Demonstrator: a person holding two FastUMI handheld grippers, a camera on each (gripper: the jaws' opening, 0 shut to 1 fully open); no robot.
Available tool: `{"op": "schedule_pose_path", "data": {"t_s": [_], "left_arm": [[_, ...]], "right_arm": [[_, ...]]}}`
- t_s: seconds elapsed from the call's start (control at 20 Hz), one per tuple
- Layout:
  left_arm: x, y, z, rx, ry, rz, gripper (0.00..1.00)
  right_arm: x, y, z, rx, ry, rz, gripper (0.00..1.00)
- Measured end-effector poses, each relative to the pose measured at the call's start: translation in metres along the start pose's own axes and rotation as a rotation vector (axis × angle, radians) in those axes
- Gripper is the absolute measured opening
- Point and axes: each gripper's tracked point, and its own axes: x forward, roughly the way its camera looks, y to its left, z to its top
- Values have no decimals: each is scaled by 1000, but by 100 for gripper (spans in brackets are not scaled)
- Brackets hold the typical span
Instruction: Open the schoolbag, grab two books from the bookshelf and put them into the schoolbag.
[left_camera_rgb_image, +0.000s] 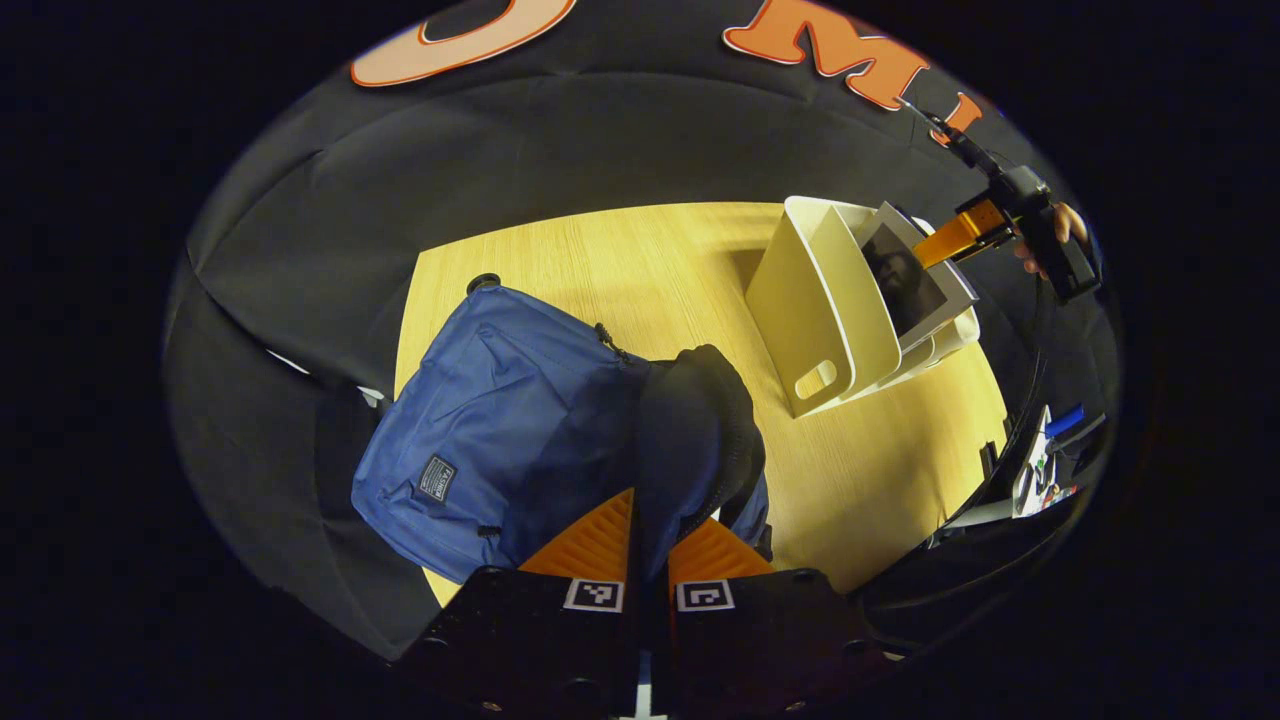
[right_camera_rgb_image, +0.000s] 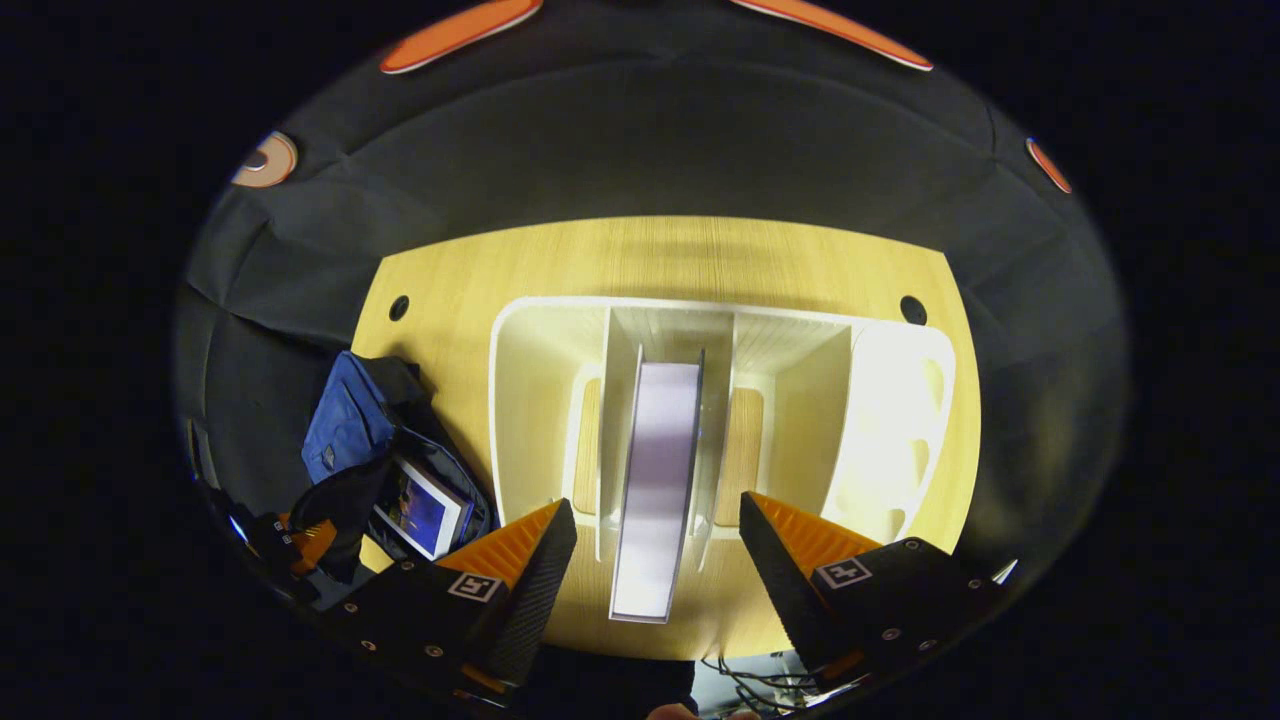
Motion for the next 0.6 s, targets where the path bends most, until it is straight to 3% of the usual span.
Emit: {"op": "schedule_pose_path", "data": {"t_s": [0.3, 0.45, 0.6], "left_arm": [[2, -2, -3, -36, 6, -18, 5], [3, -2, -2, -38, 9, -20, 5], [2, -2, -3, -40, 11, -21, 5]], "right_arm": [[18, 4, -4, -22, 78, -26, 100], [21, 0, -5, -7, 104, -58, 49], [16, -6, -7, 6, 122, -83, 34]]}}
